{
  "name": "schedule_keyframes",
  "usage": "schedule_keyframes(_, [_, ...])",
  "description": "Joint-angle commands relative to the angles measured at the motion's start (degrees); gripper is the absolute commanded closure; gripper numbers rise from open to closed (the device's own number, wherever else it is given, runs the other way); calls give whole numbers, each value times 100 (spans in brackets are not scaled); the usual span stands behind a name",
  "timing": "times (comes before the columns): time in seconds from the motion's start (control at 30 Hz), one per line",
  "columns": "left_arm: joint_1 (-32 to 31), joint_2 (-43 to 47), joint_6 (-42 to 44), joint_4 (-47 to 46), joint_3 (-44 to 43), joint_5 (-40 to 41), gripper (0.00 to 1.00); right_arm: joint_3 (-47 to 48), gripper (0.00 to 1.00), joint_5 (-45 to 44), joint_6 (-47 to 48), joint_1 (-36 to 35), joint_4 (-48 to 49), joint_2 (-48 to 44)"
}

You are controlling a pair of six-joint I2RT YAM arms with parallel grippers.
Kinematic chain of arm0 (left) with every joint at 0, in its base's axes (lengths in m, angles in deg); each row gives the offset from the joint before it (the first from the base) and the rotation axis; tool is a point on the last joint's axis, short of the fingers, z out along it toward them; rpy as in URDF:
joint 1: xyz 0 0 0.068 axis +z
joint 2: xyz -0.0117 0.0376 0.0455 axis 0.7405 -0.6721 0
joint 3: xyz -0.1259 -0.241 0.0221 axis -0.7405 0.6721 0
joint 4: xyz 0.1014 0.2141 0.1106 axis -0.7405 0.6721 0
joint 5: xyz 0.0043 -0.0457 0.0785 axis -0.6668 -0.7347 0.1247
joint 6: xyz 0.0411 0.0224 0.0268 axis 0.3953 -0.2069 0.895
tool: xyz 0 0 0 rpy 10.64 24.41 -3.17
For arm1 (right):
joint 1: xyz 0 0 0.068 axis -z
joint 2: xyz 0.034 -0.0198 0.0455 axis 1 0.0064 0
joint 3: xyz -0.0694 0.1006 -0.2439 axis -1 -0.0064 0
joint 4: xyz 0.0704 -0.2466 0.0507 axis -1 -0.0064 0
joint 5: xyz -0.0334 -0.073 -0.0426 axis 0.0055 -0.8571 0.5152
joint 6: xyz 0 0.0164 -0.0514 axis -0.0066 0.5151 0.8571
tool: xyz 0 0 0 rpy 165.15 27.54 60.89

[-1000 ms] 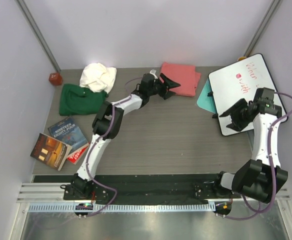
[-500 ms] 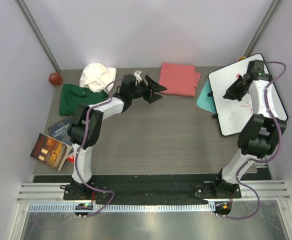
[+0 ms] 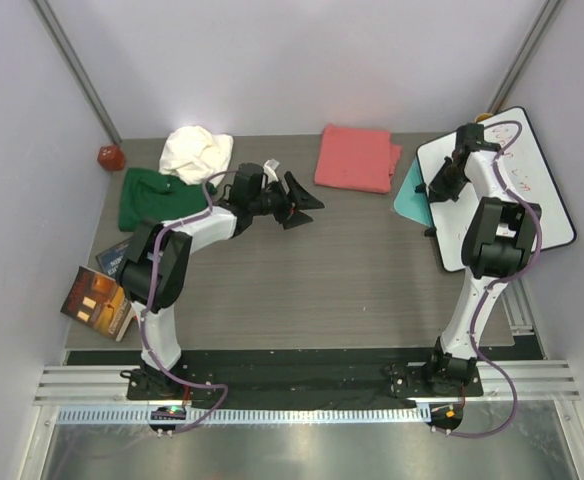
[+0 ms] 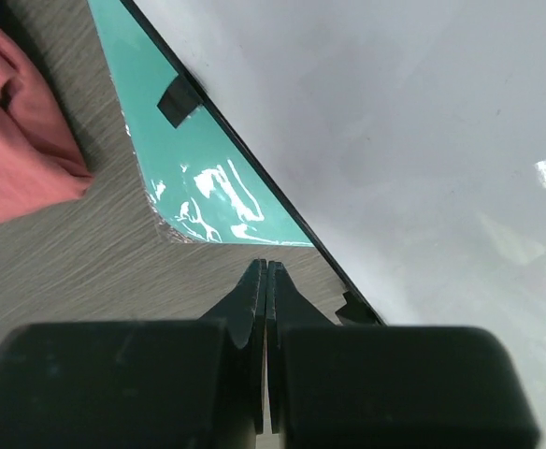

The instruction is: Fold and stack the t-shirts

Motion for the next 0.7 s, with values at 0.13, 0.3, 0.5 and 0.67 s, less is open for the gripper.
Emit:
schedule_keyframes(0.13, [40,391,347,202,208,-253,35,-616,99,-774,337,-88,52,-179])
schedule_keyframes(0.3, [40,523,496,360,401,-271,35,-889,99,-810,390,-88,210,-144])
schedule_keyframes(0.5, [75,558,602,492,454,-288,35,-863,99,-994,451,-123,184,-56])
schedule_keyframes(0.67, [101,514,602,484,419,-297,35,-1056,99,-1178,557,-140,35,-91])
